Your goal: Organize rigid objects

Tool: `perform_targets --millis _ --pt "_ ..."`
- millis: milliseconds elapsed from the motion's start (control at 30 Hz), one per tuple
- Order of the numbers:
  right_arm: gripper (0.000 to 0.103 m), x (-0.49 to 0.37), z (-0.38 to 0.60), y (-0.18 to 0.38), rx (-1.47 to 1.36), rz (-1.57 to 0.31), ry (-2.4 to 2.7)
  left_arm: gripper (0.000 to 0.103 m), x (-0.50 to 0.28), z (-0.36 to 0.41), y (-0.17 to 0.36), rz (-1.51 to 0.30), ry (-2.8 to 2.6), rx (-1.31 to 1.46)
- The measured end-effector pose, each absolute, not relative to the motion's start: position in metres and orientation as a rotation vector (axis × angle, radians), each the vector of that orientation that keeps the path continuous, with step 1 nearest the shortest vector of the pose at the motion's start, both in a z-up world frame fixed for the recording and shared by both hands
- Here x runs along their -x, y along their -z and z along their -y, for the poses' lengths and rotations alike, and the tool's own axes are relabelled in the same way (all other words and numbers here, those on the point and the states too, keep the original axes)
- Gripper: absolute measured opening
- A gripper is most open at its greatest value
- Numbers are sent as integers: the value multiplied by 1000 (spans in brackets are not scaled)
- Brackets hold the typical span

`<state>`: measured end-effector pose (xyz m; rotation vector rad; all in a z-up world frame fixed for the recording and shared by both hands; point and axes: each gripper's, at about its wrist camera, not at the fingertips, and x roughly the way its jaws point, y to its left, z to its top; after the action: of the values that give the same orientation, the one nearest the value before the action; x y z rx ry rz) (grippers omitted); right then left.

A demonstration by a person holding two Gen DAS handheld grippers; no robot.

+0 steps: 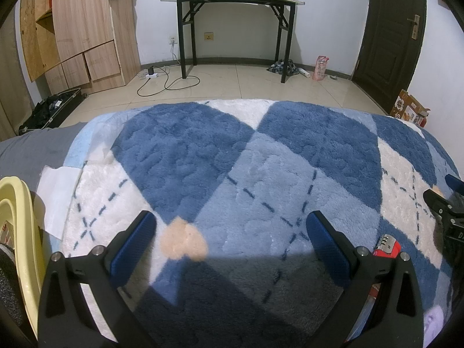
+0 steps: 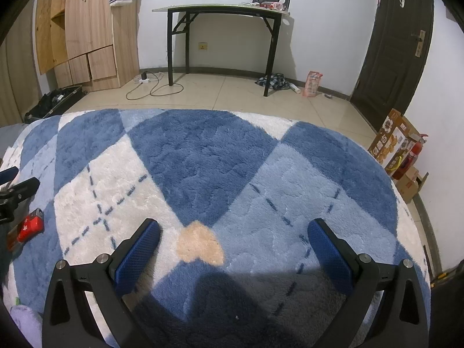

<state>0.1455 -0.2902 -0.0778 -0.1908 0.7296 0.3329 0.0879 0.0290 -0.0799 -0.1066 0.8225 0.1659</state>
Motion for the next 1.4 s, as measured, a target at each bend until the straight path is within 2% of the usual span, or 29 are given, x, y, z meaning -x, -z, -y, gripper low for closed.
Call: perform_targets --millis 400,600,667,800,967,1100,1267,1400 --pt "103 -146 289 77 193 -737 -332 103 -91 -26 81 -837 -168 103" --pt "103 -137 287 56 201 -738 -382 103 -84 -22 60 -936 -41 95" --pt "103 -123 288 41 161 -736 -448 103 -78 -18 45 -947 71 80" --pt "103 -70 277 23 203 -765 -666 103 -68 12 34 -988 251 -121" --pt "103 -2 264 38 302 -823 -844 103 -68 31 49 -1063 311 -181" --pt "103 26 247 48 444 -772 -899 102 -72 47 61 -1088 324 -218" --pt "102 11 238 62 465 -794 -834 97 -74 58 69 -1082 330 -264" --pt "83 9 229 66 446 -796 -862 79 -72 60 65 -1049 282 -223"
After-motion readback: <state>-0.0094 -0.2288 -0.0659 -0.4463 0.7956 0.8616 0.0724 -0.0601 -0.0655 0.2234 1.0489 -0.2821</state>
